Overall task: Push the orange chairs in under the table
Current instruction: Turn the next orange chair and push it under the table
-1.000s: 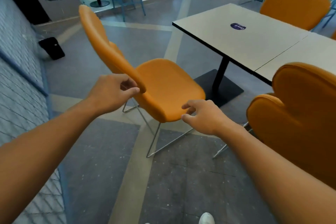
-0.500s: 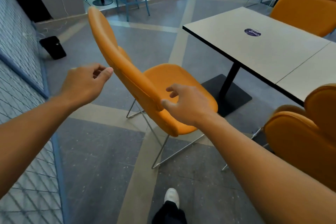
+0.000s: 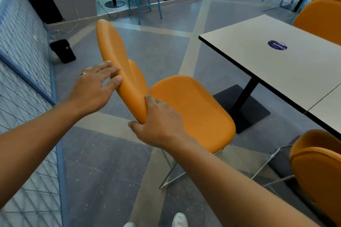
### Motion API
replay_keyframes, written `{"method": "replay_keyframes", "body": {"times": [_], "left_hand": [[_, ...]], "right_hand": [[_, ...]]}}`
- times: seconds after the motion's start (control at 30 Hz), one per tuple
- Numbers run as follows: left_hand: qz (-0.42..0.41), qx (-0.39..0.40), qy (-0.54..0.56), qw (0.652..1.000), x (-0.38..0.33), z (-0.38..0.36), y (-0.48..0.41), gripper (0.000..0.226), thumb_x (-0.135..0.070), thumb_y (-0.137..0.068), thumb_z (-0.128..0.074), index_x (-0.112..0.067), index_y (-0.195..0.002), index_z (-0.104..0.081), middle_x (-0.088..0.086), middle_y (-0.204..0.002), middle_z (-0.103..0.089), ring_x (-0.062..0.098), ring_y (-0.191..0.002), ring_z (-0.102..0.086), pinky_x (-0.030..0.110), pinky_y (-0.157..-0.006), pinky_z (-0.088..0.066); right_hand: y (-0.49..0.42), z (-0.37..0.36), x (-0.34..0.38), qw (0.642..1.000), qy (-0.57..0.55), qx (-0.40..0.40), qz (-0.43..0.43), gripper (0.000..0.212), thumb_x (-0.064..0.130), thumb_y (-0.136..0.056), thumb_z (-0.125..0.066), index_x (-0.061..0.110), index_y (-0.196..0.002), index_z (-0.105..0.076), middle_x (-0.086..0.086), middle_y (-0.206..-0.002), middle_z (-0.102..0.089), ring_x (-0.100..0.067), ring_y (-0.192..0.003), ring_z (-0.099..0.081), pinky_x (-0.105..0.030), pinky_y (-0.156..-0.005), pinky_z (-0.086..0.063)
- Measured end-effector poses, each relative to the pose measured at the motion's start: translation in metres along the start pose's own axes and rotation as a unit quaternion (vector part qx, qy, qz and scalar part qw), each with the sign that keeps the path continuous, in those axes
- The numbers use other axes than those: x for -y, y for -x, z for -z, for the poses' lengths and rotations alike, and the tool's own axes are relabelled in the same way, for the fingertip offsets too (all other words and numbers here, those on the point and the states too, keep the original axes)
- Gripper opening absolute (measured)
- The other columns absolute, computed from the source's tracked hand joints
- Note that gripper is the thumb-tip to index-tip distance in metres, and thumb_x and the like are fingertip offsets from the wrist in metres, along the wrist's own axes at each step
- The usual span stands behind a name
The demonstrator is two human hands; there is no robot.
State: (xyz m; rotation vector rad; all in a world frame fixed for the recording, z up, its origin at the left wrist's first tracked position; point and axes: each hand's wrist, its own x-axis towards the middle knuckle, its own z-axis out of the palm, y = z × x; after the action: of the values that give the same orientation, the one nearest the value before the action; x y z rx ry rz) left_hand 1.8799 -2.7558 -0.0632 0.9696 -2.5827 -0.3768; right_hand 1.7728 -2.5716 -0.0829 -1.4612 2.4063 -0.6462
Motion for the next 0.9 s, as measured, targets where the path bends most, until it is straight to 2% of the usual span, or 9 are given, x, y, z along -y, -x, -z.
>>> {"method": "replay_keyframes", "body": {"times": [0.1,0.23,0.37,0.47,0.53,0.63,0.73,0.9], "left_hand": [[-0.027,0.021,0.008,0.999,0.005,-0.007,-0.017,0.060,-0.065,-0.089,-0.029,-0.033,-0.133,-0.056,-0.004,-0.152,-0.039,0.027,-0.143,-0.026,0.052,-0.116,-0.020],[-0.083,0.025,0.018,0.996,0.006,-0.017,-0.037,0.065,-0.064,-0.090,-0.022,-0.029,-0.122,-0.066,-0.005,-0.143,-0.051,0.028,-0.145,-0.024,0.052,-0.116,-0.017],[-0.146,0.017,0.026,0.989,0.003,-0.027,-0.047,0.054,-0.055,-0.097,-0.025,-0.027,-0.097,-0.072,-0.003,-0.119,-0.067,0.023,-0.141,-0.033,0.050,-0.115,-0.011],[-0.183,-0.001,0.037,0.983,0.001,-0.034,-0.053,0.050,-0.048,-0.100,-0.027,-0.028,-0.079,-0.068,-0.004,-0.096,-0.070,0.022,-0.125,-0.050,0.047,-0.114,-0.010],[-0.204,-0.024,0.039,0.978,0.000,-0.037,-0.056,0.052,-0.046,-0.102,-0.026,-0.026,-0.075,-0.066,-0.004,-0.084,-0.068,0.024,-0.109,-0.056,0.049,-0.111,-0.017],[-0.225,-0.056,0.034,0.972,-0.002,-0.041,-0.057,0.056,-0.043,-0.103,-0.025,-0.022,-0.073,-0.068,-0.002,-0.076,-0.067,0.026,-0.091,-0.057,0.050,-0.102,-0.029],[-0.230,-0.073,0.034,0.970,-0.013,-0.047,-0.054,0.056,-0.039,-0.104,-0.026,-0.021,-0.070,-0.066,-0.003,-0.072,-0.065,0.024,-0.084,-0.055,0.048,-0.097,-0.032],[-0.231,-0.082,0.022,0.969,-0.053,-0.060,-0.042,0.055,-0.039,-0.104,-0.025,-0.021,-0.069,-0.063,-0.004,-0.069,-0.061,0.024,-0.075,-0.053,0.048,-0.094,-0.034]], "right_hand": [[-0.006,-0.003,-0.001,1.000,0.001,0.004,-0.009,0.077,0.056,-0.086,-0.066,0.020,-0.146,-0.036,-0.006,-0.119,-0.059,-0.032,-0.102,-0.059,-0.043,-0.078,-0.050],[-0.008,-0.003,-0.008,1.000,-0.013,-0.001,0.009,0.081,0.066,-0.081,-0.065,0.026,-0.146,-0.039,-0.001,-0.104,-0.065,-0.027,-0.085,-0.061,-0.044,-0.071,-0.053],[-0.006,0.004,-0.012,1.000,-0.022,-0.003,0.014,0.088,0.068,-0.081,-0.067,0.025,-0.151,-0.037,0.001,-0.089,-0.068,-0.019,-0.075,-0.061,-0.043,-0.067,-0.052],[-0.004,0.010,-0.012,1.000,-0.017,-0.004,0.007,0.090,0.067,-0.081,-0.068,0.025,-0.154,-0.035,0.005,-0.084,-0.068,-0.012,-0.072,-0.058,-0.035,-0.066,-0.049],[-0.003,0.012,-0.013,1.000,-0.016,-0.006,0.002,0.090,0.067,-0.081,-0.068,0.027,-0.155,-0.035,0.006,-0.085,-0.069,-0.012,-0.074,-0.059,-0.034,-0.069,-0.048],[-0.001,0.016,-0.018,1.000,-0.023,0.001,0.002,0.089,0.068,-0.080,-0.068,0.030,-0.154,-0.035,0.006,-0.089,-0.071,-0.014,-0.080,-0.062,-0.039,-0.073,-0.050],[0.003,0.022,-0.032,0.999,-0.036,0.007,0.005,0.089,0.070,-0.078,-0.066,0.033,-0.153,-0.037,0.004,-0.092,-0.072,-0.012,-0.081,-0.064,-0.040,-0.075,-0.051],[0.026,0.046,-0.071,0.997,-0.068,0.036,-0.011,0.091,0.072,-0.074,-0.066,0.039,-0.153,-0.036,0.006,-0.115,-0.071,-0.012,-0.098,-0.065,-0.040,-0.085,-0.052]]}}
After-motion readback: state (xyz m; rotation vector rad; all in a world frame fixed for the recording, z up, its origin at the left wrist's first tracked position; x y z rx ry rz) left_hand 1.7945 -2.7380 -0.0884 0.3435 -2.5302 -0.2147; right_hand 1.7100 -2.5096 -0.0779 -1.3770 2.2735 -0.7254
